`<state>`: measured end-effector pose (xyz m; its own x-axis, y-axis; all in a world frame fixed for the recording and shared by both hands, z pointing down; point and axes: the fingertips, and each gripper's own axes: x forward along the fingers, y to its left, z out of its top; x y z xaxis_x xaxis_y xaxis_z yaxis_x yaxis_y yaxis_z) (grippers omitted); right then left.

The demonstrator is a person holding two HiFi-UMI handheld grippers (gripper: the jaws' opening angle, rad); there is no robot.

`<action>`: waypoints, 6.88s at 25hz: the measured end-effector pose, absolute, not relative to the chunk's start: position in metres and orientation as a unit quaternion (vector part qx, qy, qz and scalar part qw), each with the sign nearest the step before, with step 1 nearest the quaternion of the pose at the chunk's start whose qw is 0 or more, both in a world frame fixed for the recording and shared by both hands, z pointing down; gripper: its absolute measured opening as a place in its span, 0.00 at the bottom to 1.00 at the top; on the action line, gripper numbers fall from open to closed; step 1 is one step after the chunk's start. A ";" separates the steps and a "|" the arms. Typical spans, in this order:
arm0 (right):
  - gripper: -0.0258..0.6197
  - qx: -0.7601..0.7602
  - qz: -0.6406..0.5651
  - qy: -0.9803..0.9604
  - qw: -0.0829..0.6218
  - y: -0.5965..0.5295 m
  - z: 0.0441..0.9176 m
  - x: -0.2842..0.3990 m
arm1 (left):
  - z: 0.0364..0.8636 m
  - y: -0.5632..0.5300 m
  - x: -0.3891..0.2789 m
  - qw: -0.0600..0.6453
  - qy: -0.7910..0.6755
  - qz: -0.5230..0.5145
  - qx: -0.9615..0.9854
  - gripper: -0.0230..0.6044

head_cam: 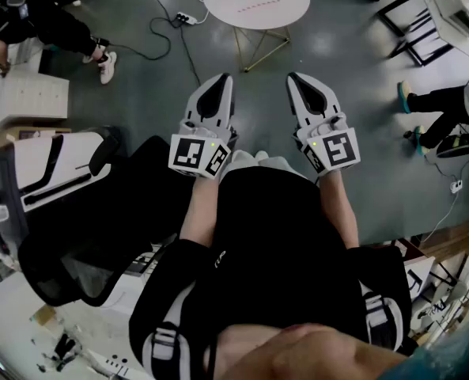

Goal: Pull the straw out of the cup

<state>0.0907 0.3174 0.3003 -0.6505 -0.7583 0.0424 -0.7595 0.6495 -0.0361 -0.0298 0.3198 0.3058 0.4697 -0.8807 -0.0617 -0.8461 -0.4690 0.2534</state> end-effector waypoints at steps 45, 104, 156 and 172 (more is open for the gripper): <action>0.06 0.420 -0.010 -0.907 -0.002 0.223 0.300 0.090 | 0.307 0.246 -0.036 0.054 -0.509 -0.099 0.854 0.05; 0.18 0.465 0.116 -0.870 0.115 -0.162 0.458 0.045 | 0.423 -0.176 -0.068 0.203 -0.455 -0.006 0.867 0.05; 0.18 0.458 0.134 -0.859 0.184 -0.270 0.632 0.029 | 0.478 -0.192 -0.081 0.251 -0.492 0.050 0.832 0.05; 0.10 0.473 0.130 -0.856 0.162 -0.271 0.590 0.030 | 0.471 -0.197 -0.090 0.247 -0.493 0.039 0.833 0.05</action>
<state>0.0301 -0.2712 0.5898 -0.4994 -0.7683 0.4003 -0.8527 0.5176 -0.0703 -0.0895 -0.1966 0.4709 0.5108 -0.8025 0.3083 -0.8410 -0.3922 0.3726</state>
